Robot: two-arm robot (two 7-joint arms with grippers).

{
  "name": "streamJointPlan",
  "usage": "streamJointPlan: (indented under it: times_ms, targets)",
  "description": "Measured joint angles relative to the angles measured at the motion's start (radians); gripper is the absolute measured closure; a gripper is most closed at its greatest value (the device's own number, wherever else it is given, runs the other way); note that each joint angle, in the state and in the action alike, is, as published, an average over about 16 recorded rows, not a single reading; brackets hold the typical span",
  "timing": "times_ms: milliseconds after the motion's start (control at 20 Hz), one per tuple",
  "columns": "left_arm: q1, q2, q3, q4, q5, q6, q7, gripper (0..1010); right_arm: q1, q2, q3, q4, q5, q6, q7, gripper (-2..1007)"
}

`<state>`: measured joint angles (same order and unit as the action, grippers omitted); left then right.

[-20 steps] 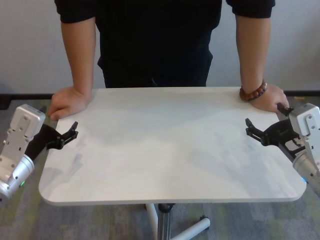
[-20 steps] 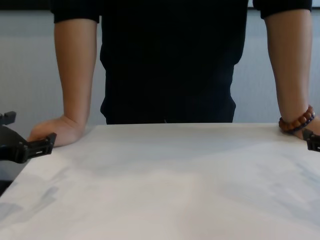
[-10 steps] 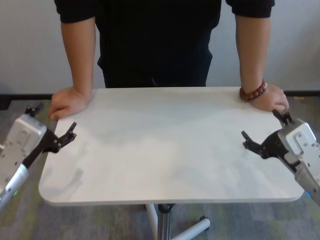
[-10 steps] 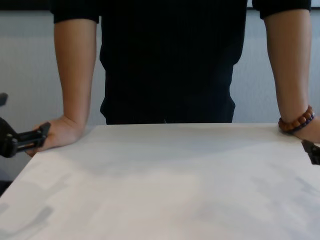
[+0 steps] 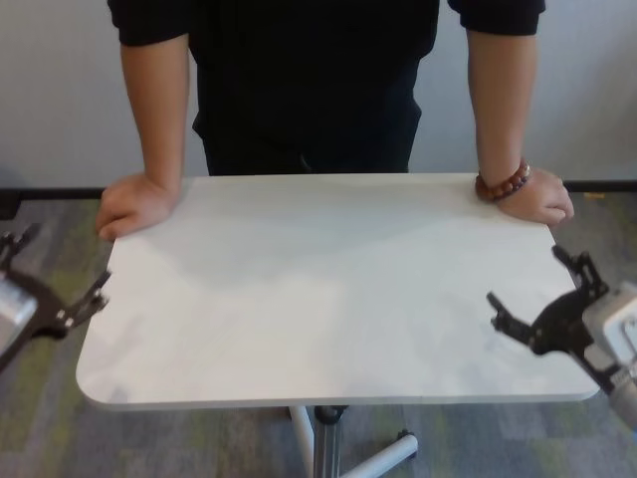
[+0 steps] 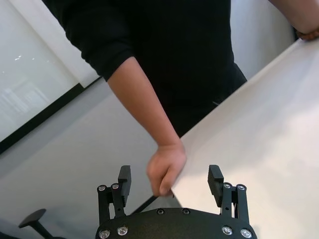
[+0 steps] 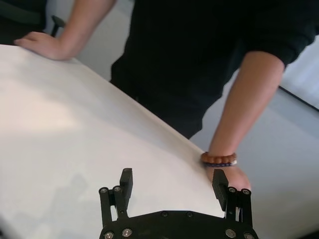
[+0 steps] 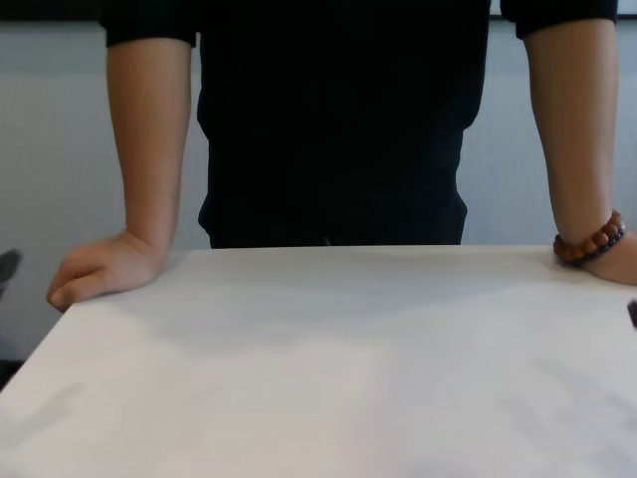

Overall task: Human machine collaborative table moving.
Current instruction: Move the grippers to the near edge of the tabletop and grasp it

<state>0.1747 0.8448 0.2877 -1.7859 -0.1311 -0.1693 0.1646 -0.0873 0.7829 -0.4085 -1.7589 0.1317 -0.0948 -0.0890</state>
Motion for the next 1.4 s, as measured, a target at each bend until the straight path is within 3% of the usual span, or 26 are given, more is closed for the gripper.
streamJointPlan:
  times_ms: [400,600,750,900,1050,1400]
  targets:
    - [0.278,0.131,-0.157,-0.092,-0.009,-0.069,0.049,9,-0.168,0.09,0.037,-0.126,-0.001,-0.027,0.001,0]
    - [0.409,0.18,-0.231,-0.119,0.0,-0.103,0.063,9,-0.248,0.138,0.057,-0.177,-0.003,-0.028,0.002,0]
    - [0.483,0.207,-0.267,-0.13,0.02,-0.119,0.066,9,-0.299,0.169,0.072,-0.207,-0.007,-0.02,0.002,0]
    - [0.529,0.224,-0.28,-0.134,0.053,-0.125,0.061,9,-0.338,0.192,0.083,-0.23,-0.013,-0.004,0.004,0]
    - [0.548,0.234,-0.273,-0.133,0.099,-0.12,0.052,9,-0.364,0.208,0.09,-0.244,-0.021,0.02,0.009,0]
    - [0.521,0.236,-0.208,-0.118,0.233,-0.068,0.025,9,-0.388,0.219,0.094,-0.253,-0.047,0.091,0.024,0]
